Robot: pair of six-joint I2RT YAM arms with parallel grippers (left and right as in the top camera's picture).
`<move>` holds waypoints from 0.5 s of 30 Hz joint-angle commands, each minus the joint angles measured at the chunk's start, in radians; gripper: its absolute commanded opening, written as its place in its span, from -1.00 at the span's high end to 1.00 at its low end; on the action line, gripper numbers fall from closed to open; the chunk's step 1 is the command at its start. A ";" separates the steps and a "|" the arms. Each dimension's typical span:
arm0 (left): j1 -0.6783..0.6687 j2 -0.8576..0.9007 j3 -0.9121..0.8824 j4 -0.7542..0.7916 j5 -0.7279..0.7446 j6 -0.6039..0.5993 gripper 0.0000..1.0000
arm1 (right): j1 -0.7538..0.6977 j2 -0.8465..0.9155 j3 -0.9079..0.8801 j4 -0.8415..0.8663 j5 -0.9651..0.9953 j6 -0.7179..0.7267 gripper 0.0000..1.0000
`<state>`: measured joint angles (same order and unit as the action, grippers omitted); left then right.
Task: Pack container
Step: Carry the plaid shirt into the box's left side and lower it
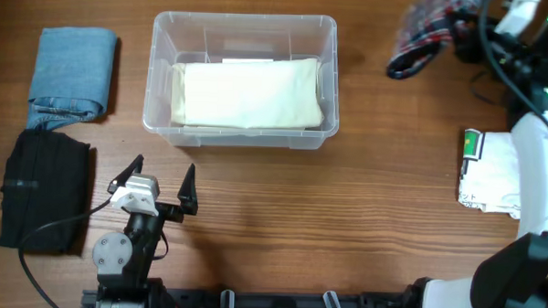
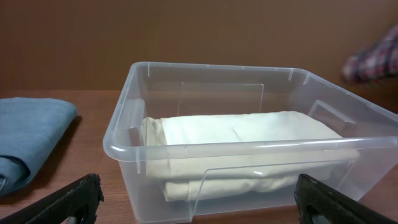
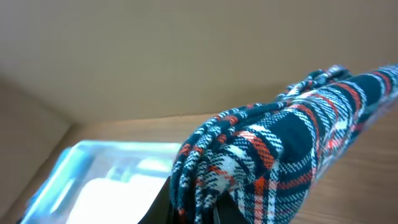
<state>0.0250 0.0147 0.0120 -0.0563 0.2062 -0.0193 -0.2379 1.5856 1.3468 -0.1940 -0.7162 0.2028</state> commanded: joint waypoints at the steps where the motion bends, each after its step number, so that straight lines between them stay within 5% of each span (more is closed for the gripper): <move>1: -0.006 -0.005 -0.006 -0.001 -0.006 0.012 -1.00 | 0.129 -0.107 0.010 0.019 -0.016 -0.026 0.91; 8: -0.006 -0.005 -0.006 -0.001 -0.006 0.012 -1.00 | 0.363 -0.232 0.011 0.151 0.014 0.014 0.91; 15: -0.005 -0.005 -0.006 -0.001 -0.006 0.012 -0.99 | 0.693 -0.138 0.011 0.282 0.258 -0.008 0.92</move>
<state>0.0250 0.0147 0.0120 -0.0563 0.2062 -0.0193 0.3679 1.3998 1.3449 0.0326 -0.5774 0.2108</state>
